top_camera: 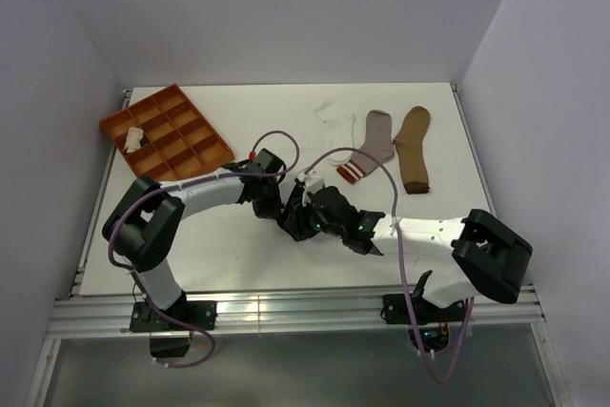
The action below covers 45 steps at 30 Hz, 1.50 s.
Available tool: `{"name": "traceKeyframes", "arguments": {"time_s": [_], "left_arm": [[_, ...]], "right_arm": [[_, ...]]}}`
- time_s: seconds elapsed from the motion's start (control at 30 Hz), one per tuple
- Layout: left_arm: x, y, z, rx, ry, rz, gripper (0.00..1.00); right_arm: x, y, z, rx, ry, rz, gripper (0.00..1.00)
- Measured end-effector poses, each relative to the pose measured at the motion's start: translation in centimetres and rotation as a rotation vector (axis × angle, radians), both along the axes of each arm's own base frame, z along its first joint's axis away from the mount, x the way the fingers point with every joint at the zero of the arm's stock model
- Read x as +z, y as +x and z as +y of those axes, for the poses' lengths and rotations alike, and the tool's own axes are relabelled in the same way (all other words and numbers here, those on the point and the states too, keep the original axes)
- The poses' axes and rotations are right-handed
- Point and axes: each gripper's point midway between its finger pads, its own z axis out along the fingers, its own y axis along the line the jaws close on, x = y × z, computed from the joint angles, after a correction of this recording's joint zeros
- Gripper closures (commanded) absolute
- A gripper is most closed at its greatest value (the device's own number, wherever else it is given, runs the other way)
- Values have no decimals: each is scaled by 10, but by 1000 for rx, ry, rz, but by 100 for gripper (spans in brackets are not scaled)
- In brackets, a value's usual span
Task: Roll the socks
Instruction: Roll the sock at the center of the board.
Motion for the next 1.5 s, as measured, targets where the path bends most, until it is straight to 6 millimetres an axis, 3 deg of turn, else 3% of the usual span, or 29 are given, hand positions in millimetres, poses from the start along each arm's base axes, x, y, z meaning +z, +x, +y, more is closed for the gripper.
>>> {"name": "traceKeyframes", "arguments": {"time_s": [0.6, 1.0, 1.17, 1.27, 1.33, 1.37, 1.4, 1.47, 1.5], "left_arm": [[-1, -1, -1, -26, 13, 3, 100], [-1, -1, -1, -29, 13, 3, 100], [-1, -1, -1, -29, 12, 3, 99], [-1, -1, -2, -30, 10, 4, 89], [-1, -1, -2, -31, 9, 4, 77], [-1, -1, -2, -30, 9, 3, 73], [-2, -1, -1, -29, 8, 1, 59], [-4, -1, 0, -22, 10, -6, 53], [-2, -1, 1, -17, 4, -16, 43]], "right_arm": [[-52, -5, 15, 37, -365, -109, 54], [-57, 2, 0, -21, -431, -128, 54], [-64, 1, -2, -17, -452, -122, 63], [-63, 2, 0, -11, -457, -126, 80], [-63, 2, 1, -7, -458, -124, 95], [-63, 2, 1, -2, -460, -125, 98], [-63, 2, 2, 1, -460, -123, 100], [-63, 1, 2, 6, -458, -119, 100], [-63, 2, 3, 11, -452, -110, 100]]}}
